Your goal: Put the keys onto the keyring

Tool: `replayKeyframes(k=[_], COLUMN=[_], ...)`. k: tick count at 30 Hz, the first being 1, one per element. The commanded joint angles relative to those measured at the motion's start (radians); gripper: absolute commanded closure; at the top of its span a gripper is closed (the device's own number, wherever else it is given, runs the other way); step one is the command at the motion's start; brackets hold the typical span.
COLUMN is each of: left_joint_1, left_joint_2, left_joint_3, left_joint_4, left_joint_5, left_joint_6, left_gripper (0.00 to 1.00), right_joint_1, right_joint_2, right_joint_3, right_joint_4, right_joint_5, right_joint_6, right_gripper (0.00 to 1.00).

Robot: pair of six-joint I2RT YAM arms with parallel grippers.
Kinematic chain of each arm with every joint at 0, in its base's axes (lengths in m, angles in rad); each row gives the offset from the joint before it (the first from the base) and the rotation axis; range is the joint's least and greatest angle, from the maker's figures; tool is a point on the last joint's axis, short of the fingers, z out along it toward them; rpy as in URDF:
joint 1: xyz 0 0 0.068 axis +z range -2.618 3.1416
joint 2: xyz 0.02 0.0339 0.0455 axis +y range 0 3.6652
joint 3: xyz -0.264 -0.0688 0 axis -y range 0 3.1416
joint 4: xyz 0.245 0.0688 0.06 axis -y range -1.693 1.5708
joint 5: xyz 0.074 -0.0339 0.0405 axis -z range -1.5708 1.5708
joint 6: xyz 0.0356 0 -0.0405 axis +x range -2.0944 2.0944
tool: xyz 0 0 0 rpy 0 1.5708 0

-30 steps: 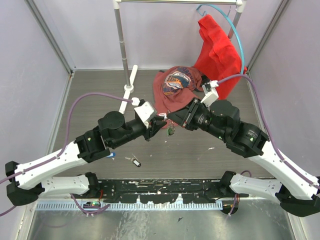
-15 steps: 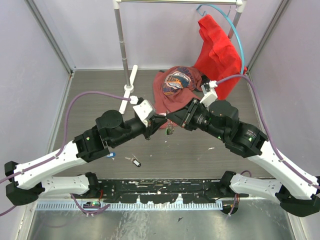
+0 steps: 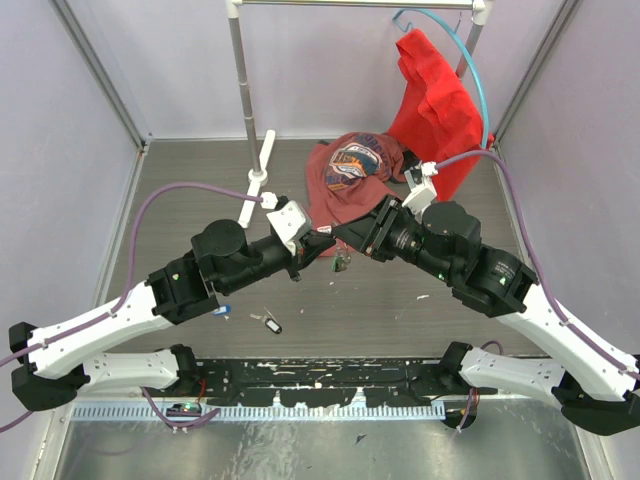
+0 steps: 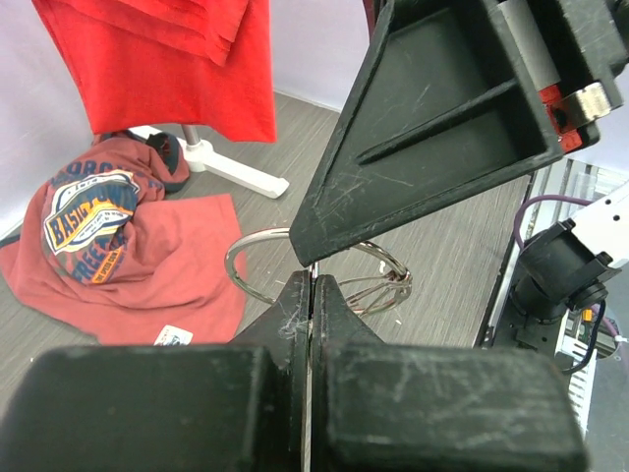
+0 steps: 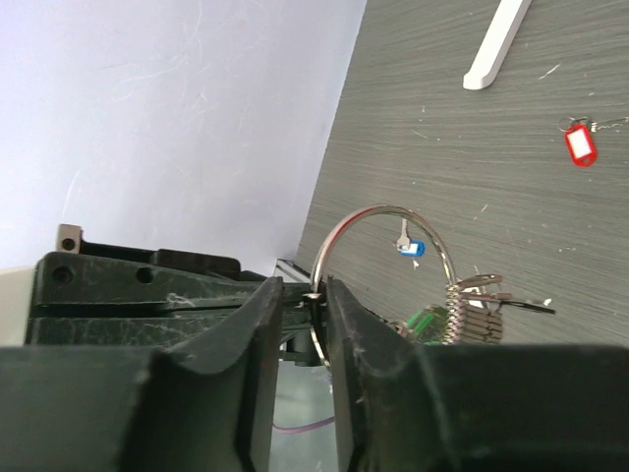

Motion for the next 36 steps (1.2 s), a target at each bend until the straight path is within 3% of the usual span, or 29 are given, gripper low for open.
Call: replayKeyframes(k=[1, 14, 23, 29, 36], left_joint_1=[0.003, 0.003, 0.003, 0.003, 0.002], left_joint_2=[0.001, 0.008, 0.004, 0.032, 0.058], left_joint_3=[0.047, 0.085, 0.135, 0.211, 0.267], left_joint_4=[0.006, -0.055, -0.166, -0.300, -0.400], left_joint_5=[0.010, 0.015, 0.035, 0.064, 0.066], left_joint_6=[0.007, 0.037, 0.084, 0.136, 0.190], left_gripper=[1.00, 1.00, 1.00, 1.00, 1.00], right_joint_1=[0.000, 0.000, 0.001, 0.000, 0.000], right_joint_2=[-0.019, -0.025, -0.094, -0.109, -0.066], right_joint_3=[0.010, 0.023, 0.033, 0.056, 0.052], right_joint_4=[0.079, 0.024, -0.016, -0.041, -0.063], right_joint_5=[-0.006, 0.005, 0.069, 0.079, -0.009], right_joint_6=[0.014, 0.003, -0.077, -0.107, 0.010], right_gripper=[0.66, 0.64, 0.47, 0.47, 0.50])
